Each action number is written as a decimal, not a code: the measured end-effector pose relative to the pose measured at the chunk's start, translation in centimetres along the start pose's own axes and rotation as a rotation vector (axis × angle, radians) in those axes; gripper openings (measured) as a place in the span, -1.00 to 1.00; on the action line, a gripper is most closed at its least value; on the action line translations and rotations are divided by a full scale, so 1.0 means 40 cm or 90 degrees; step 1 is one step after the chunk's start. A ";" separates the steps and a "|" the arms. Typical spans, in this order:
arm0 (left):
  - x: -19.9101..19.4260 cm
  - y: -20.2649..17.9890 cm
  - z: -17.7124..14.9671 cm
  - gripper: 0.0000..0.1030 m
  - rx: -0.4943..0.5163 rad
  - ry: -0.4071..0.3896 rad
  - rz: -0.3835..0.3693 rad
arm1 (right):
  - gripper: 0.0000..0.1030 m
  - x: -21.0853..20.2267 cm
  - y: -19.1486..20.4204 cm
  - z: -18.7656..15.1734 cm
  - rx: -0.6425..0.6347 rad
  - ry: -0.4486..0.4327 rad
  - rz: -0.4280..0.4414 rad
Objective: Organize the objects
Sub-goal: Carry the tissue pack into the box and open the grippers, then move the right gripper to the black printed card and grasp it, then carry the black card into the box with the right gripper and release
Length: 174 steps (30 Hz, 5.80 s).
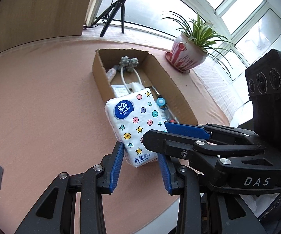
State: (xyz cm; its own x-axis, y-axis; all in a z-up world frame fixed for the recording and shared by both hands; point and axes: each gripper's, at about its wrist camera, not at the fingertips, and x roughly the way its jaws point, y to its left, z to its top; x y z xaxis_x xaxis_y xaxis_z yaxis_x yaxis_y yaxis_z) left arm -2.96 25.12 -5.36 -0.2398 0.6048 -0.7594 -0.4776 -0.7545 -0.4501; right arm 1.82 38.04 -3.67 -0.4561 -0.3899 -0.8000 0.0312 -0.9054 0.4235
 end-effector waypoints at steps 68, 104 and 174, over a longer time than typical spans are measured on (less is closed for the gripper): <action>-0.441 0.495 -0.346 0.30 -0.285 -0.138 0.230 | -0.11 0.248 0.414 -0.005 -0.249 -0.034 -0.020; -0.523 0.655 -0.395 0.30 -0.309 -0.123 0.241 | -0.03 0.640 0.640 -0.038 -0.413 0.230 -0.007; -0.234 0.379 -0.144 0.30 -0.194 -0.055 0.186 | 0.01 0.110 -0.181 0.220 0.003 -0.062 -0.249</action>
State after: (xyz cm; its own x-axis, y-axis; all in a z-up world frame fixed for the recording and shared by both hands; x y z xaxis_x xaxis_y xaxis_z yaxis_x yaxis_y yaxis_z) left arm -3.08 6.53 -7.78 -0.4039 0.3640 -0.8393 -0.1112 -0.9302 -0.3499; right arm -8.24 44.35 -6.49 -0.5152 0.0015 -0.8570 -0.1649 -0.9815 0.0974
